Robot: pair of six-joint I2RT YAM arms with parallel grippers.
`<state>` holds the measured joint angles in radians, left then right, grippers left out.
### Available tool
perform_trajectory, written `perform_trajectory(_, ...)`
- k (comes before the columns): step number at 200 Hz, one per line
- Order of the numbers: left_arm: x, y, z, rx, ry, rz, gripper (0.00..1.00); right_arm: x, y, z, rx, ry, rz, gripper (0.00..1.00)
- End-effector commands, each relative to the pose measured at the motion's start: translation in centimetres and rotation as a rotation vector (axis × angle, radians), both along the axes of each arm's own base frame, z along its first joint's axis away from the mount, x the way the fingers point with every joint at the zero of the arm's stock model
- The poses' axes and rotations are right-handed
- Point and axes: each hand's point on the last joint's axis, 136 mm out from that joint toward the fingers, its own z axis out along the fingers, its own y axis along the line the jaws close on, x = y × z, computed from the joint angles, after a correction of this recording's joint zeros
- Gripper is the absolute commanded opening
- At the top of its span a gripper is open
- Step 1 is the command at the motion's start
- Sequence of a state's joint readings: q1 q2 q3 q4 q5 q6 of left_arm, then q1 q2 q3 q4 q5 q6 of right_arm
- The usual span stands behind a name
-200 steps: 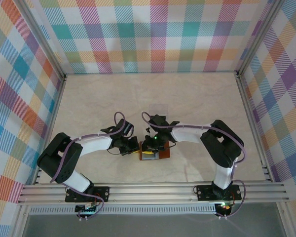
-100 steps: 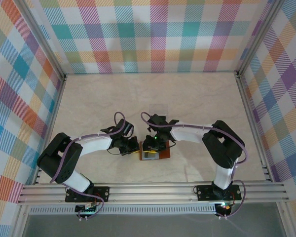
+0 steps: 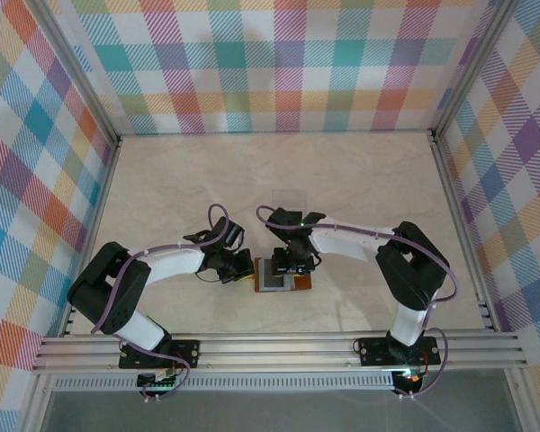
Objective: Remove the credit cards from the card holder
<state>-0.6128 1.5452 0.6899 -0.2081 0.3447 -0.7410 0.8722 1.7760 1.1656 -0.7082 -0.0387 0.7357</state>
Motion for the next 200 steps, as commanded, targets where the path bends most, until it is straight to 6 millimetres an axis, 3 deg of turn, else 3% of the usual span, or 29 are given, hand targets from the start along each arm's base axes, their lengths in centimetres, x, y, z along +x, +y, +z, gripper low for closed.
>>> perform_trajectory(1,-2.8,2.3,-2.4,0.113,0.116,0.004,0.07,0.1,-2.0,1.3,-0.095,-0.042,0.02,0.5)
perform_trajectory(52,-2.4,2.1,-1.4,0.117,0.103,-0.005,0.07,0.2,-3.5,0.8,-0.159,-0.064,0.031,0.49)
perform_trajectory(84,-1.6,1.8,0.4,0.113,0.072,-0.008,0.07,0.2,-5.3,-0.3,-0.234,-0.07,0.028,0.49)
perform_trajectory(111,-1.0,1.3,2.2,0.101,0.043,-0.013,0.08,0.4,-6.0,0.5,-0.245,-0.096,0.029,0.49)
perform_trajectory(155,-0.8,-0.1,4.0,0.089,0.015,-0.032,0.08,0.4,-4.2,3.2,-0.099,-0.124,0.04,0.48)
perform_trajectory(177,-1.1,-0.2,2.9,0.101,0.036,-0.033,0.06,0.4,-2.3,4.3,0.022,-0.115,0.064,0.47)
perform_trajectory(200,-1.2,0.1,1.6,0.131,0.05,-0.026,0.06,0.3,1.1,4.9,0.202,-0.081,0.126,0.45)
